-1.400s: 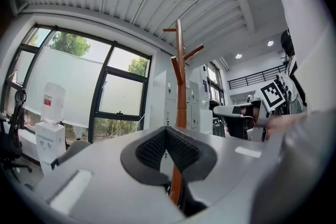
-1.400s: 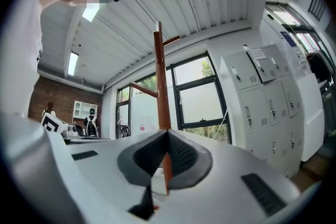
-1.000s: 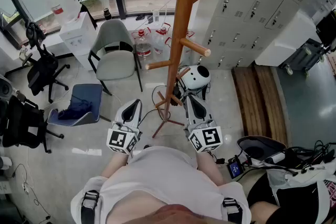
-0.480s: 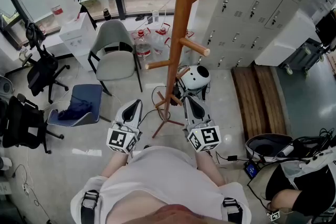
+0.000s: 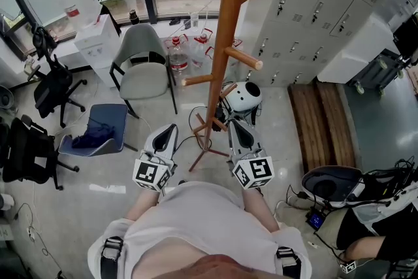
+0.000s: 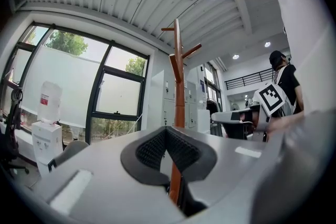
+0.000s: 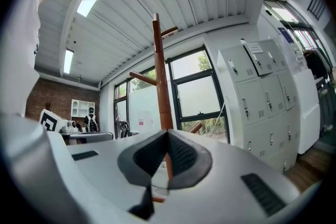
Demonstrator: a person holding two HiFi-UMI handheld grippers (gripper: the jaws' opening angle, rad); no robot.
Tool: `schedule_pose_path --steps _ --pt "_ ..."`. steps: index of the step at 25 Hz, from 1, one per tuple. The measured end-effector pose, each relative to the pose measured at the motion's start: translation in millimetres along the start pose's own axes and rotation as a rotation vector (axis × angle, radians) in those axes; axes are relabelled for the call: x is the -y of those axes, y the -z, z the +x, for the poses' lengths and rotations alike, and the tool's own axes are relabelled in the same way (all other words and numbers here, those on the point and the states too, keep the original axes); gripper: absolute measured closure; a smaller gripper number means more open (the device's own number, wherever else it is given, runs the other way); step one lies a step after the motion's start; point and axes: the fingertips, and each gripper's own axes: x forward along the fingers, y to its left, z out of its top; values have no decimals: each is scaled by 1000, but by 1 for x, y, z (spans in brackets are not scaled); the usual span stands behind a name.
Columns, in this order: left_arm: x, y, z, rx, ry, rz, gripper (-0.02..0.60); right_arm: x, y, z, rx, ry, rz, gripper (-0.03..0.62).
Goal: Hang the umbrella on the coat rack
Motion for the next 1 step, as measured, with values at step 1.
schedule_pose_path --steps 1 --pt "-1 1 0 -1 -3 -3 572 0 0 0 1 -1 6 586"
